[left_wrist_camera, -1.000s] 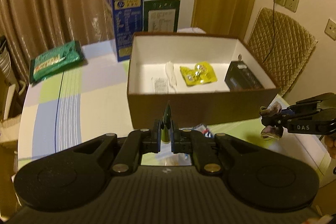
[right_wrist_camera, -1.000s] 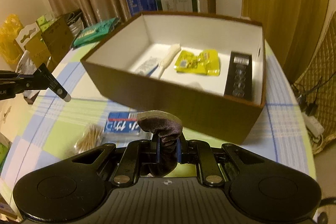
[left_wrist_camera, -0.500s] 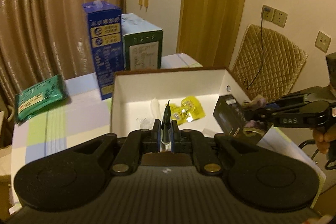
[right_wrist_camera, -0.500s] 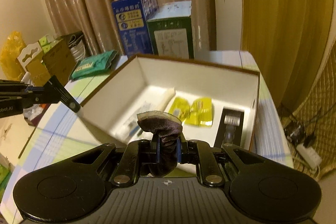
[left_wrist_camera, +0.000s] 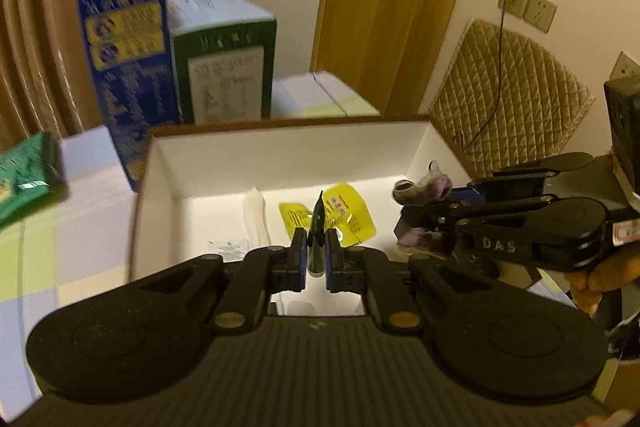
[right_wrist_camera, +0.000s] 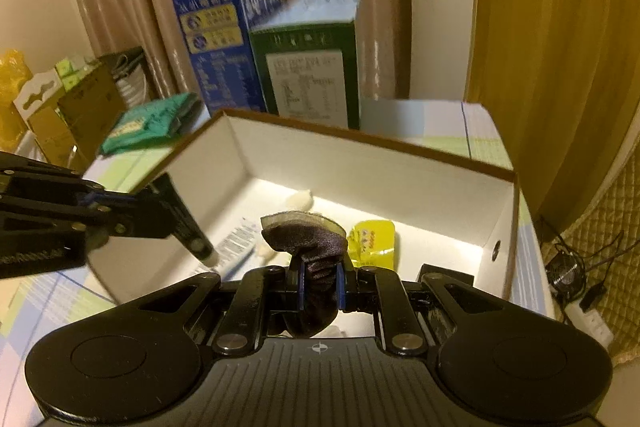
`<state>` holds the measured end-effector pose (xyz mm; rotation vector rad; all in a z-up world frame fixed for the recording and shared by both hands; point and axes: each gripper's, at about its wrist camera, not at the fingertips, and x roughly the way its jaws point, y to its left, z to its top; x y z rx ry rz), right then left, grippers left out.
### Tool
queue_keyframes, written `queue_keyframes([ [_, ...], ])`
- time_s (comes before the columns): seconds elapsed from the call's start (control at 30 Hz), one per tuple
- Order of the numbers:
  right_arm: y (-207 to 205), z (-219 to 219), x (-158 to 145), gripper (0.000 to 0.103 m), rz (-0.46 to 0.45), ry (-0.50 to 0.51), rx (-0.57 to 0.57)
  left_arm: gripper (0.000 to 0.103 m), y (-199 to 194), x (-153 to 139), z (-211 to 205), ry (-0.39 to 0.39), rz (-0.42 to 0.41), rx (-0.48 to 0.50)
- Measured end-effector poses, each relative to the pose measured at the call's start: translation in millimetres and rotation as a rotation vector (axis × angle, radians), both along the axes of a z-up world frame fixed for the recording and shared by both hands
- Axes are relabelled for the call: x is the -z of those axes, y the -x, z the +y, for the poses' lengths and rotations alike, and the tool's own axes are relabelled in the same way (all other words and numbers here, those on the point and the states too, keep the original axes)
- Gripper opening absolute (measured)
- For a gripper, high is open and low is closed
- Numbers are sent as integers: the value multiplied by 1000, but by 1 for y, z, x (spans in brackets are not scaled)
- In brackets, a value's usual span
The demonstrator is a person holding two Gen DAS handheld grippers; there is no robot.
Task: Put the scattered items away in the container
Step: 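Carry the green tube with the left gripper while the right gripper carries the hair tie into the box, then open the left gripper releasing the tube while the right gripper drops the hair tie in the box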
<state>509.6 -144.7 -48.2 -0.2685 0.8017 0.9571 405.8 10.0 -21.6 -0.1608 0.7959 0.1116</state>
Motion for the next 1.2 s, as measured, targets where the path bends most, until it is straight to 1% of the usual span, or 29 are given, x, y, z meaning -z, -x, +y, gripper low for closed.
queue_keyframes([
  [0.17, -13, 11, 21, 11, 29, 45, -3, 5, -32, 29, 7, 59, 83, 5],
  [0.4, -31, 18, 37, 11, 45, 85, -13, 5, -64, 63, 20, 132, 193, -21],
  [0.57, -38, 21, 41, 11, 49, 103, -21, 6, -74, 83, 24, 130, 264, -40],
  [0.7, -41, 25, 45, 11, 44, 123, -30, 6, -82, 85, 28, 120, 273, -52],
  [0.87, -43, 29, 50, 11, 51, 135, -30, 8, -95, 99, 34, 89, 323, -63],
  [0.93, -42, 30, 50, 11, 49, 138, -37, 8, -95, 102, 36, 107, 339, -65],
  [1.0, -41, 32, 51, 11, 49, 142, -45, 12, -92, 97, 35, 95, 310, -62],
  [1.03, -41, 32, 51, 11, 50, 144, -46, 17, -91, 95, 35, 87, 308, -62],
  [1.13, -41, 34, 52, 11, 52, 145, -50, 19, -88, 91, 39, 86, 308, -69],
  [1.2, -41, 36, 53, 11, 54, 147, -54, 24, -86, 88, 42, 83, 312, -76],
])
